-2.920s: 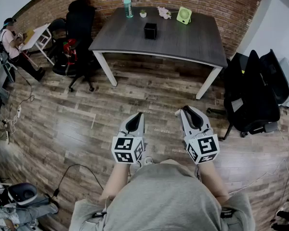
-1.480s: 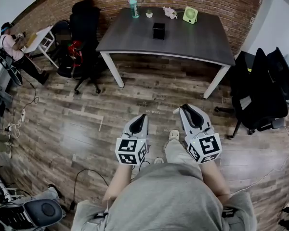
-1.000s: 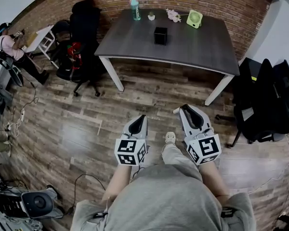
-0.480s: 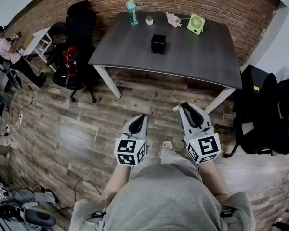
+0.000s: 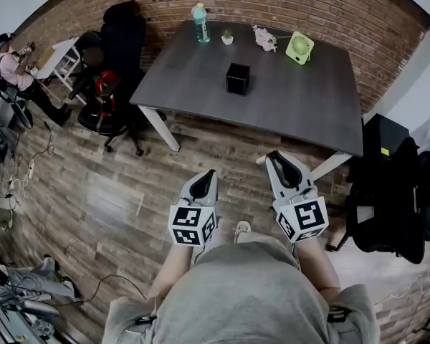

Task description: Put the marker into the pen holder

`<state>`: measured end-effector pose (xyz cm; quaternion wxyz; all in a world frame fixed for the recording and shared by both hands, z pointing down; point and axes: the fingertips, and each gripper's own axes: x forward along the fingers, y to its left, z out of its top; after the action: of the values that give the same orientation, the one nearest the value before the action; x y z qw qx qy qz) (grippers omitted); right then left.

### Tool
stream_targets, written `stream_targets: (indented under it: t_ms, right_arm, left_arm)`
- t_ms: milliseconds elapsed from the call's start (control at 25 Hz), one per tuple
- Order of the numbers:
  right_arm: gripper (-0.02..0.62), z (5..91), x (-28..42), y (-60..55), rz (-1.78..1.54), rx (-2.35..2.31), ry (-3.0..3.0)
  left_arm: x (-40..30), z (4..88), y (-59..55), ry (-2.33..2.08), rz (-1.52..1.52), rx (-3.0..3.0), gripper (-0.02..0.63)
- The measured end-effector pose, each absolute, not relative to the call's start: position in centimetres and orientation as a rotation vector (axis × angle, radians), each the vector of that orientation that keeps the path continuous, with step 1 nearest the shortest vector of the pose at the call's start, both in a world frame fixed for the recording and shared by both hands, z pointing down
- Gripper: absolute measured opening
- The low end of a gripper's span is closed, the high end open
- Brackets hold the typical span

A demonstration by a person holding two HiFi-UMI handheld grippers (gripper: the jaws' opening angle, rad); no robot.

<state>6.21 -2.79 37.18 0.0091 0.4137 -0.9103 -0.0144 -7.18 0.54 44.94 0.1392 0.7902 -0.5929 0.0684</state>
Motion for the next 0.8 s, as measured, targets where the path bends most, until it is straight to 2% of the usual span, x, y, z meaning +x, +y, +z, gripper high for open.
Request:
stream_targets:
  t_ms: [800]
  right_arm:
    - [0.064, 37.6, 7.8, -10.7, -0.044, 1.226, -2.879]
  left_arm:
    - [-4.7, 45.6, -7.0, -1.743, 0.189, 2.246, 0.018]
